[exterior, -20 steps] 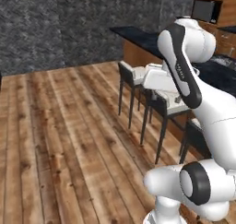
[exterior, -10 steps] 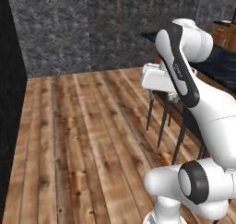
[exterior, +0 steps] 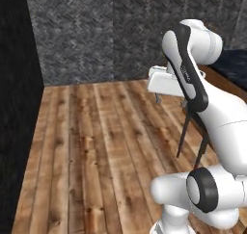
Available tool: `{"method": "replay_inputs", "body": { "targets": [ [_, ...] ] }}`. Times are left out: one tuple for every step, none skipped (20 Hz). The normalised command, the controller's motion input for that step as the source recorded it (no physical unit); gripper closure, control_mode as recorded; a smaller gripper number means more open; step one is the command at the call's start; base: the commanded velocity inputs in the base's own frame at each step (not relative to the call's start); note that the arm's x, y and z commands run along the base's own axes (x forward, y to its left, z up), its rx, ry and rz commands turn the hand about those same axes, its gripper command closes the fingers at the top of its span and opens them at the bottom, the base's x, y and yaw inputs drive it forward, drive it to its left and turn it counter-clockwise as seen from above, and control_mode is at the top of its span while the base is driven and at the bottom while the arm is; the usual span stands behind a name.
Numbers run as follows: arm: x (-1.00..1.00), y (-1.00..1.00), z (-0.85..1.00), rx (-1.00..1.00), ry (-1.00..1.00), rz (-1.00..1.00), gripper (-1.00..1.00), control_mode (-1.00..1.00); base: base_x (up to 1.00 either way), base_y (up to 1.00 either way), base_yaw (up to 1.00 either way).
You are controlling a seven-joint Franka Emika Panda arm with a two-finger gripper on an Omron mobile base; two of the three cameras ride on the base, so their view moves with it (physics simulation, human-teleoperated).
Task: Move the hot dog bun to the plate on the dining table and place the condiment next to that plate. Then navigate to the fridge and take the sausage and place it on the plate as well.
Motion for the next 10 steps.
{"method": "replay_inputs", "body": {
  "targets": [
    [0.0,0.0,0.0,0.0,0.0,0.0,-1.0,1.0,1.0,0.14,0.16],
    [0.0,0.0,0.0,0.0,0.0,0.0,-1.0,1.0,1.0,0.19,0.14],
    [0.0,0.0,0.0,0.0,0.0,0.0,-1.0,1.0,1.0,0.23,0.09],
    [0.0,0.0,0.0,0.0,0.0,0.0,-1.0,1.0,1.0,0.23,0.03],
    [0.0,0.0,0.0,0.0,0.0,0.0,-1.0,1.0,1.0,0.26,0.02],
    [0.0,0.0,0.0,0.0,0.0,0.0,-1.0,1.0,1.0,0.25,0.0],
    [0.0,0.0,0.0,0.0,0.0,0.0,-1.0,1.0,1.0,0.29,0.0],
    [0.0,0.0,0.0,0.0,0.0,0.0,-1.0,1.0,1.0,0.3,0.0],
    [0.0,0.0,0.0,0.0,0.0,0.0,-1.0,1.0,1.0,0.23,0.01],
    [0.0,0.0,0.0,0.0,0.0,0.0,-1.0,1.0,1.0,0.2,0.01]
  ]
}}
